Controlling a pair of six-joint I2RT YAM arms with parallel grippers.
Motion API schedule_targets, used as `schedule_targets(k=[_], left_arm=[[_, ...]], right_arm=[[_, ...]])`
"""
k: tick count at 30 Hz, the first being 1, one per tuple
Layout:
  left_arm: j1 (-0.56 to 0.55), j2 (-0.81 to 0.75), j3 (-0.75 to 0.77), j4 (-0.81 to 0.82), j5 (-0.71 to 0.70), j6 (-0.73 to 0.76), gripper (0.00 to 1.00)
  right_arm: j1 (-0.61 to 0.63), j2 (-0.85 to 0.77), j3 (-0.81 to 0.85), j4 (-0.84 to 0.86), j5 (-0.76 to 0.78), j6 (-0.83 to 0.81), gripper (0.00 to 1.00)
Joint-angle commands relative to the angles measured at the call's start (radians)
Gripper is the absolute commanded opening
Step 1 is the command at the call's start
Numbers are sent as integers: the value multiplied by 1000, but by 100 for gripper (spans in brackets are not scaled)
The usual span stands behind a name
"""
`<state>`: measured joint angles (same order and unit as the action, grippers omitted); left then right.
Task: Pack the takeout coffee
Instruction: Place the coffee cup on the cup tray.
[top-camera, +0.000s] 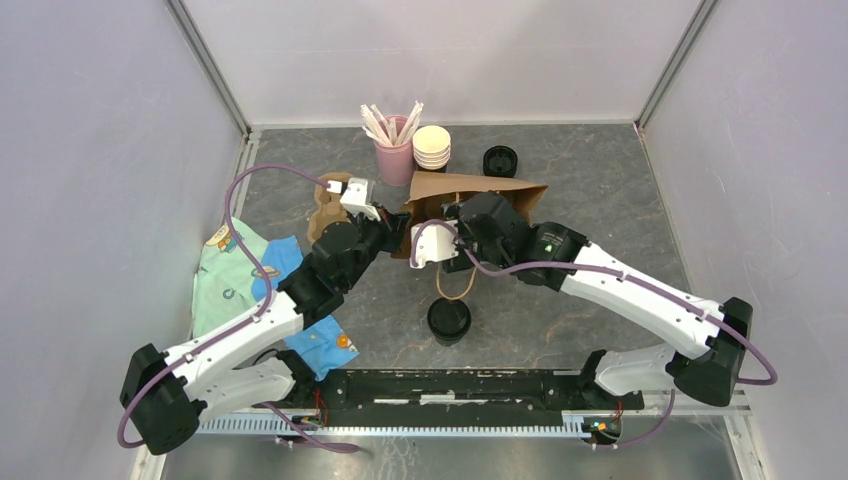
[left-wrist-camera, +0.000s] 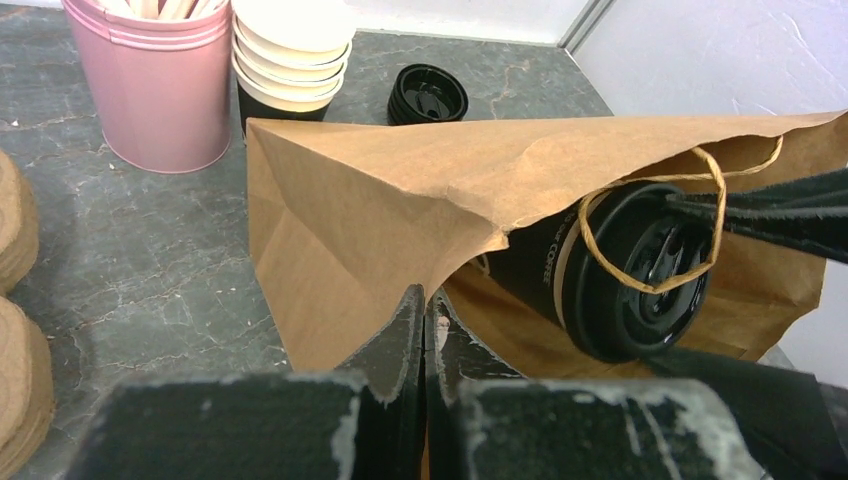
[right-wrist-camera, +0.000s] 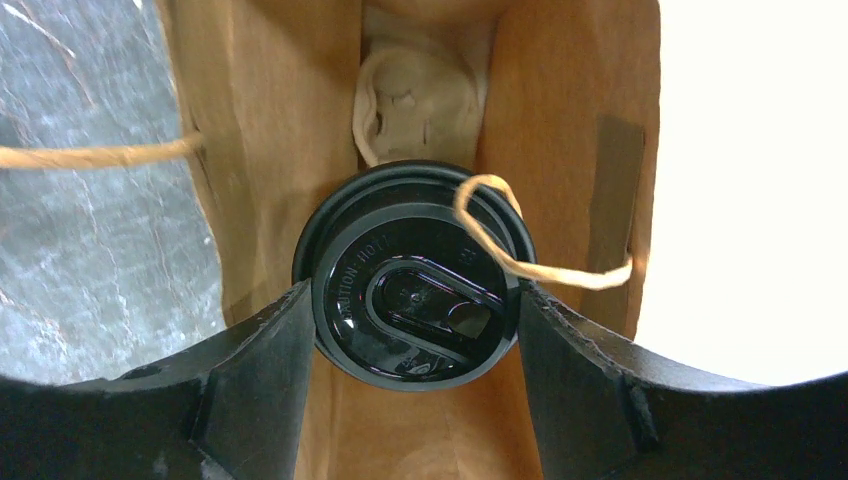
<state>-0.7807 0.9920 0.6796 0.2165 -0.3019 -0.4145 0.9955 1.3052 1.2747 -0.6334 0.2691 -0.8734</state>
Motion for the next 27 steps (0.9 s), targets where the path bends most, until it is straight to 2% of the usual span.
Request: schedule_targets(k=[1, 4, 10, 13, 17, 20, 27], left_arm=[[2, -25, 21, -14, 13, -47, 2], [1, -28, 35, -26, 4, -49, 2], [2, 1, 119, -94, -47, -43, 2], [2, 18, 150, -114, -50, -47, 2], [2, 12, 145, -112, -12, -58, 2], [1, -3, 116, -99, 16, -67, 2], [1, -36, 85, -80, 42, -68, 2]], right_arm=[[-43, -42, 71, -77, -10, -36, 0], [-61, -43, 75, -111, -36, -49, 0], [-78, -34, 120, -169, -237, -30, 0], [-76, -57, 74, -152, -210, -38, 0], [-78, -83, 9, -47, -198, -148, 0], [-100, -41, 5, 20, -216, -205, 0], [-136, 98, 75, 11, -334, -236, 0]])
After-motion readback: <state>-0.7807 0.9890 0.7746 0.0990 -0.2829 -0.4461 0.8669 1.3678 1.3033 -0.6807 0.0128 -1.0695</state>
